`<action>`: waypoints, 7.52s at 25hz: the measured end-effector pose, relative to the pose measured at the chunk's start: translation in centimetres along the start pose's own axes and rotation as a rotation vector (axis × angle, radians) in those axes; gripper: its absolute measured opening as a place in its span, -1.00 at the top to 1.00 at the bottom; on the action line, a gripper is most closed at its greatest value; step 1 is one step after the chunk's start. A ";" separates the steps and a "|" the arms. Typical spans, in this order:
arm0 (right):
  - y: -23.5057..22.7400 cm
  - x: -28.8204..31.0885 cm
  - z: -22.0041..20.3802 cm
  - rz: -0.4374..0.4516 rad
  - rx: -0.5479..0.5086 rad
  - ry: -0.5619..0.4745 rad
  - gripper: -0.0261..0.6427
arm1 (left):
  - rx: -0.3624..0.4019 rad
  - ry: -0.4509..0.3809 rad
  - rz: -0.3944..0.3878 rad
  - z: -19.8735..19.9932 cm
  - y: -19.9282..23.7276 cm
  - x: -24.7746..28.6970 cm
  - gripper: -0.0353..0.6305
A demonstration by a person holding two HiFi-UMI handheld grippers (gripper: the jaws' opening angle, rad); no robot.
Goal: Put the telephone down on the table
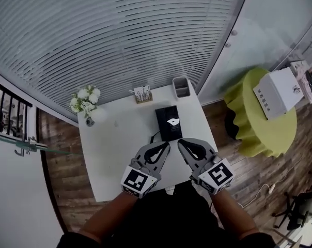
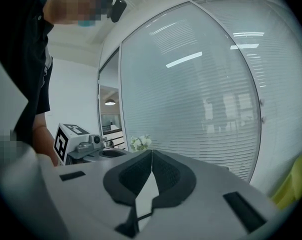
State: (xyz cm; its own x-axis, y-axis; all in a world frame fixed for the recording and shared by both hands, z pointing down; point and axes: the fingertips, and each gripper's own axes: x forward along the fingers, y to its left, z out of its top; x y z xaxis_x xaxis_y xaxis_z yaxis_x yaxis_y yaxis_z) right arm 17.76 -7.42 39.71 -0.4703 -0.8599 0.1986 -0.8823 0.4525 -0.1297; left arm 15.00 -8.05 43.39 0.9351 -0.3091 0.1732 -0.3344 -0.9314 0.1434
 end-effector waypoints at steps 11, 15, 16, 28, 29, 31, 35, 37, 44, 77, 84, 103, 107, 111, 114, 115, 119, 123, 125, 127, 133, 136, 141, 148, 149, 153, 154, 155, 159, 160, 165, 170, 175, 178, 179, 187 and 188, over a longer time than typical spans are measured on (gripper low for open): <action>-5.1 2.5 -1.4 0.212 -0.039 0.051 0.85 | -0.103 0.005 0.273 -1.5 4.1 3.3 0.87; -6.8 3.3 -1.9 0.272 -0.049 0.050 0.85 | -0.128 -0.002 0.353 -2.1 4.9 4.4 0.87; -7.1 3.5 -2.1 0.284 -0.050 0.053 0.85 | -0.127 0.003 0.367 -2.3 5.1 4.6 0.87; -9.1 6.8 -6.0 0.292 0.000 0.099 0.85 | -0.227 0.088 0.403 -8.1 9.1 6.0 0.87; -9.2 7.1 -6.5 0.285 0.001 0.105 0.85 | -0.238 0.099 0.394 -8.7 9.4 6.1 0.87; -9.4 7.7 -7.2 0.271 0.003 0.114 0.85 | -0.278 0.116 0.369 -10.0 9.9 6.4 0.87; -9.7 8.6 -8.7 0.238 0.022 0.137 0.85 | -0.379 0.149 0.320 -13.1 11.1 7.2 0.86; -9.7 8.9 -9.5 0.228 0.037 0.149 0.85 | -0.406 0.172 0.310 -14.7 11.9 7.4 0.86; -9.9 10.0 -11.2 0.198 0.062 0.175 0.85 | -0.520 0.218 0.249 -18.3 13.7 8.5 0.67; -12.4 9.9 -15.3 0.134 0.132 0.227 0.85 | -0.993 0.209 -0.137 -24.7 15.1 12.5 0.40; -13.0 9.7 -15.4 0.127 0.145 0.230 0.85 | -1.054 0.224 -0.211 -24.5 15.3 12.6 0.52; -13.0 10.2 -15.0 0.128 0.154 0.230 0.85 | -1.091 0.184 -0.288 -22.4 14.7 12.3 0.67; -12.7 10.2 -14.7 0.132 0.149 0.226 0.85 | -1.115 0.153 -0.293 -21.5 14.5 11.7 0.67; -12.0 10.1 -14.3 0.138 0.139 0.228 0.85 | -1.126 0.135 -0.288 -20.5 14.3 10.6 0.67; -11.4 9.9 -13.9 0.145 0.132 0.226 0.85 | -1.130 0.117 -0.274 -19.8 14.1 9.4 0.67; -11.0 9.9 -13.8 0.148 0.131 0.224 0.85 | -1.132 0.108 -0.267 -19.5 14.1 9.0 0.67; -9.8 9.7 -13.2 0.159 0.128 0.215 0.85 | -1.123 0.094 -0.242 -18.6 13.8 7.0 0.67; -8.6 9.2 -12.4 0.182 0.109 0.218 0.85 | -1.116 0.074 -0.235 -16.9 12.8 5.4 0.67; -7.8 8.7 -12.0 0.200 0.101 0.217 0.85 | -1.114 0.061 -0.233 -15.8 12.2 4.7 0.67; -7.1 8.3 -11.5 0.217 0.093 0.213 0.85 | -1.107 0.057 -0.229 -14.9 11.5 4.1 0.67; -5.6 6.9 -10.0 0.266 0.071 0.201 0.85 | -1.087 0.043 -0.208 -12.6 9.4 2.6 0.67; -4.8 6.0 -9.2 0.304 0.064 0.194 0.85 | -1.082 0.032 -0.191 -11.6 8.3 1.6 0.67; -3.7 4.6 -8.1 0.368 0.049 0.179 0.85 | -1.076 0.017 -0.134 -10.7 6.7 0.0 0.67; -1.8 3.8 -8.0 0.467 0.028 0.183 0.85 | -1.069 -0.040 -0.076 -10.5 5.5 -1.5 0.67; -1.5 3.8 -8.2 0.478 0.023 0.187 0.85 | -1.072 -0.047 -0.069 -10.6 5.5 -1.9 0.67; -0.7 4.5 -8.7 0.491 0.020 0.198 0.85 | -1.075 -0.068 -0.058 -10.7 5.9 -3.4 0.67; -0.5 4.7 -8.9 0.486 0.022 0.200 0.85 | -1.074 -0.062 -0.059 -10.9 6.1 -3.8 0.67; -0.3 4.9 -9.1 0.481 0.023 0.203 0.85 | -1.072 -0.054 -0.060 -11.2 6.3 -4.1 0.67; 1.1 6.1 -9.5 0.451 0.020 0.209 0.85 | -1.070 -0.025 -0.071 -12.0 7.6 -5.9 0.67; 1.5 6.4 -9.6 0.441 0.020 0.210 0.85 | -1.070 -0.016 -0.075 -12.2 7.9 -6.5 0.67; 3.4 8.0 -9.9 0.388 0.020 0.219 0.85 | -1.080 0.028 -0.100 -13.3 9.2 -8.7 0.67; 5.0 9.7 -10.3 0.362 0.040 0.223 0.85 | -1.086 0.062 -0.115 -14.4 10.6 -10.1 0.67; 6.3 11.1 -10.8 0.354 0.043 0.228 0.85 | -1.083 0.094 -0.117 -15.3 12.0 -11.0 0.67; 7.2 12.1 -10.9 0.352 0.043 0.231 0.85 | -1.077 0.115 -0.124 -15.7 13.0 -11.7 0.67; 7.5 12.4 -10.8 0.350 0.042 0.230 0.85 | -1.074 0.121 -0.123 -15.8 13.3 -12.0 0.67; 9.4 14.8 -11.6 0.336 0.068 0.242 0.85 | -1.075 0.177 -0.100 -17.9 16.2 -13.9 0.67; 9.7 15.1 -11.8 0.337 0.068 0.247 0.85 | -1.075 0.185 -0.097 -18.1 16.5 -14.1 0.67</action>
State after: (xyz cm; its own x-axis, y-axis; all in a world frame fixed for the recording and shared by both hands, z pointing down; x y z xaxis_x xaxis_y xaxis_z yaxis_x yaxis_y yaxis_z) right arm 1.90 -13.22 52.92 -0.7304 -0.5804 0.3600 -0.6788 0.6751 -0.2889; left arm -5.82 -15.56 60.98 0.9611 -0.1262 0.2458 -0.2716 -0.2680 0.9243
